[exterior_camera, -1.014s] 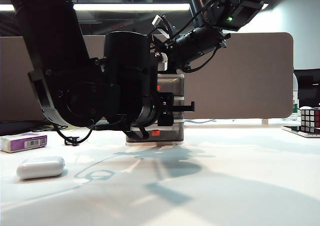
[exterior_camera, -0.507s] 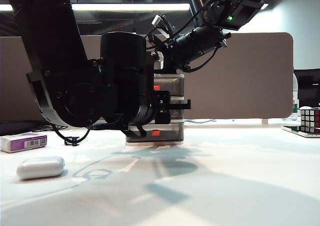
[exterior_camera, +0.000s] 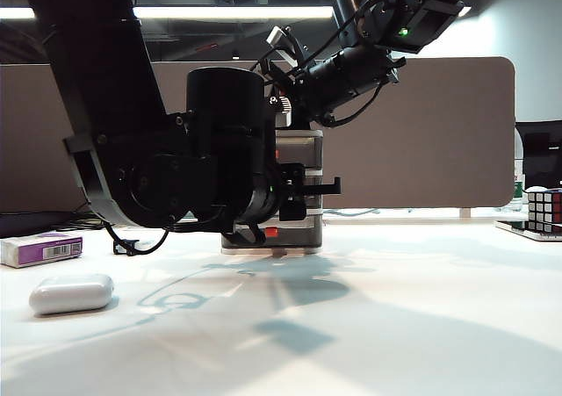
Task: Open the second layer of the drawer on the table, pick up the earphone case on the table and put it in, and finally close the drawer.
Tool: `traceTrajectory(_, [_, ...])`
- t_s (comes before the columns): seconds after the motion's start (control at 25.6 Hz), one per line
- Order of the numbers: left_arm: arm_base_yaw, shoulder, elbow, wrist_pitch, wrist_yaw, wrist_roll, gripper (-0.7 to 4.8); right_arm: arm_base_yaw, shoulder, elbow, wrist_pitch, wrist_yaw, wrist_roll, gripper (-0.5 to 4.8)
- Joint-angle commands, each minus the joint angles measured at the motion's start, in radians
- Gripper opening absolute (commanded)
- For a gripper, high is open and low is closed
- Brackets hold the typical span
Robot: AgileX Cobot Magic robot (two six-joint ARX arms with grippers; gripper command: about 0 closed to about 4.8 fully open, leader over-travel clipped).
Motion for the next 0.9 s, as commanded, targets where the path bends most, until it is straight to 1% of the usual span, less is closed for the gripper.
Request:
traceTrajectory(0.04, [-0.002, -0.003, 0.003, -0.004, -0.01, -0.002, 1.56, 0.002, 0.001, -0.003, -0.036, -0.003, 0.004, -0.05])
traceTrajectory(0.19, [-0.002, -0.003, 0.003, -0.002, -0.016, 0.009, 1.44, 0.002, 0.002, -0.003, -0.035, -0.003, 0.004, -0.05])
traceTrajectory(0.23, [-0.002, -0.003, 0.003, -0.001, -0.031, 0.009, 1.26, 0.002, 0.001, -0.003, -0.034, -0.003, 0.004, -0.05])
traceTrajectory(0.27, [-0.002, -0.003, 0.003, -0.001, -0.039, 0.009, 0.94, 0.002, 0.002, -0.003, -0.034, -0.002, 0.004, -0.05])
traceTrajectory(0.31, [-0.002, -0.003, 0.004, -0.001, -0.038, 0.009, 0.79, 0.002, 0.002, -0.003, -0.034, -0.002, 0.004, -0.05])
traceTrajectory(0.43, [-0.002, -0.003, 0.007, 0.0, -0.037, 0.009, 0.73, 0.002, 0.002, -0.003, -0.034, -0.002, 0.003, -0.05])
traceTrajectory(0.47, [-0.002, -0.003, 0.007, 0.005, -0.037, 0.009, 0.46, 0.002, 0.002, -0.003, -0.034, -0.002, 0.003, -0.05])
traceTrajectory(0.51, [-0.002, -0.003, 0.007, 0.006, -0.037, 0.009, 0.35, 0.002, 0.002, -0.003, -0.034, -0.002, 0.003, -0.05])
traceTrajectory(0.58, [-0.002, -0.003, 0.007, 0.006, -0.037, 0.01, -0.08, 0.002, 0.002, -0.003, -0.035, -0.002, 0.0, -0.05])
traceTrajectory(0.66, [-0.002, -0.003, 0.006, 0.005, -0.037, 0.024, -0.06, 0.002, 0.002, -0.003, -0.035, -0.002, 0.0, -0.05])
traceTrajectory(0.9, [-0.017, -0.003, 0.005, -0.012, -0.055, 0.024, -0.06, 0.002, 0.002, -0.005, -0.038, -0.002, -0.001, -0.05])
